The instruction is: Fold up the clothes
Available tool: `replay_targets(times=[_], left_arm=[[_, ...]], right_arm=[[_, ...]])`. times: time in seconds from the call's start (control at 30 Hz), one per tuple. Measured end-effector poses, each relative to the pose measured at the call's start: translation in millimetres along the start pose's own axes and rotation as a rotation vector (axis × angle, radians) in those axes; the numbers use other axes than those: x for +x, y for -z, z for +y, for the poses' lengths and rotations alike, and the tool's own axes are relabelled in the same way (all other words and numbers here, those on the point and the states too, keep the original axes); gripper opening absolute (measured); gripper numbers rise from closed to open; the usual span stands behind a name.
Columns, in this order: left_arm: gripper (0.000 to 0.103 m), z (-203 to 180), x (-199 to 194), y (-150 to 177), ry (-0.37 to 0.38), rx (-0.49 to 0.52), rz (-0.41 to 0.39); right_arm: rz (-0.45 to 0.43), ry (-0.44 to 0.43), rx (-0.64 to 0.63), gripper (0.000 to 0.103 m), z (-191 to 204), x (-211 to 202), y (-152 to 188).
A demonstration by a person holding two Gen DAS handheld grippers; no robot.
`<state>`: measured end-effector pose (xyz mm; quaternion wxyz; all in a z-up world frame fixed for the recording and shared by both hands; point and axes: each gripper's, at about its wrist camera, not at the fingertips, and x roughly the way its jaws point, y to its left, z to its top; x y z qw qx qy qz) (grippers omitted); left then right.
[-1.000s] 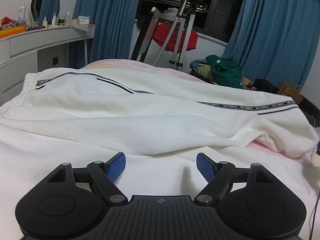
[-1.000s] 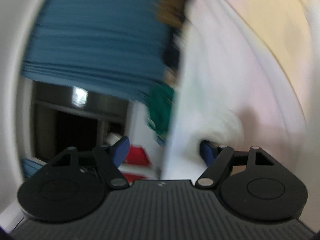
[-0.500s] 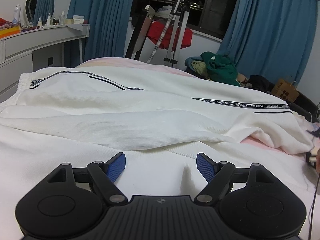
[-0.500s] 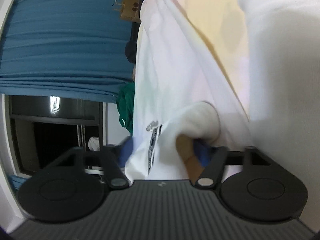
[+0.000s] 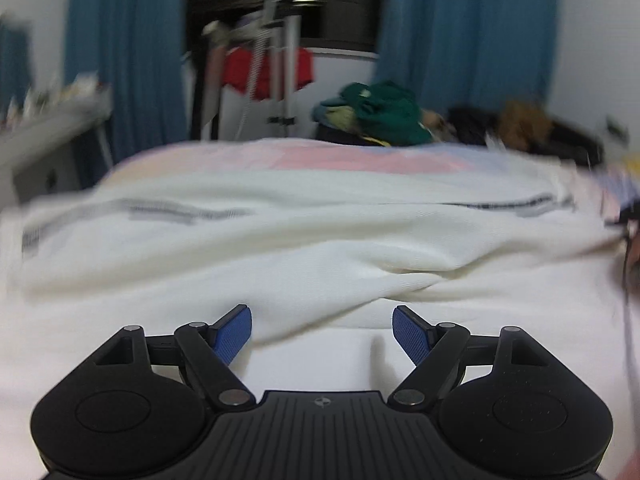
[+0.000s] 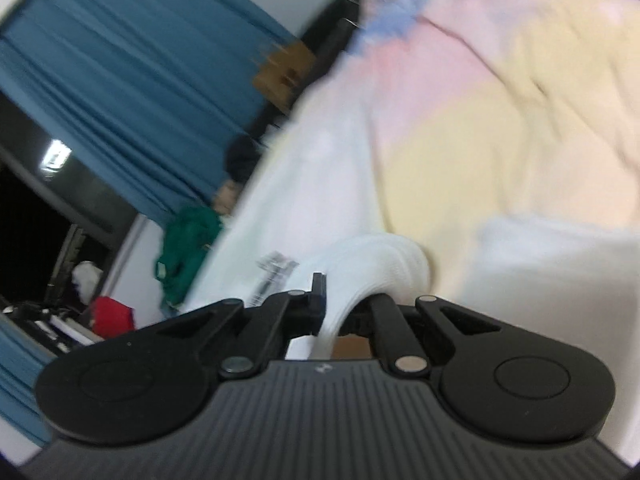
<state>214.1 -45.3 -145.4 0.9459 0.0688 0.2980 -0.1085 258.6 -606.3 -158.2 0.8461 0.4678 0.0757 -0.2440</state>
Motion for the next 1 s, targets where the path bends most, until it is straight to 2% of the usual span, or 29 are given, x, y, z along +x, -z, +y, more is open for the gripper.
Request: replay_targets(times=[0.1,0.2,0.33,0.43,0.57,0.67,0.73,0.8,0.9,1.0], left_arm=[[0.074,-2.6,18.7,-3.4,-0.020,0.118,0.014],[0.067,5.0,41.4,-3.6,-0.026,0.090,0.055],[0.026,11.2,55.4,-6.7,-0.017,0.058,0.061],[0.013,32.5,45.8,-16.3,0.033,-0.029,0.035],[0.011,62.1,29.7,-29.5,0.122,-0.142,0.003],[0.011,70.6,21.3,-30.6,0.183,-0.143,0.017],[0.013,69.6,21.7,-24.8,0.212,-0.131,0.055],[0.014,64.2,25.9,-15.9,0.204,-0.098,0.101],[0.015,60.9,34.8,-6.0,0.188,-0.094,0.152],[0.022,66.9,38.2,-8.4,0.182,-0.144,0.164]], right_arm=[[0.011,0.007,-0.002,0.005,-0.8,2.9,-1.4],[0.021,0.013,-0.004,0.006,-1.6,5.9,-2.7],[-0.008,-0.043,-0.027,0.006,15.4,-10.6,-6.5],[-0.035,-0.020,-0.057,0.006,27.1,-13.4,-6.6],[-0.115,0.011,-0.174,0.006,33.4,-28.6,-5.4],[-0.127,0.067,-0.213,0.006,27.0,-37.1,-6.4],[-0.095,0.134,-0.235,0.006,12.8,-34.0,-5.0],[-0.029,0.208,-0.253,0.006,-8.1,-25.8,0.8],[0.062,0.218,-0.233,0.008,-34.6,-17.8,4.0],[0.068,0.210,-0.312,0.011,-23.0,-27.5,2.9]])
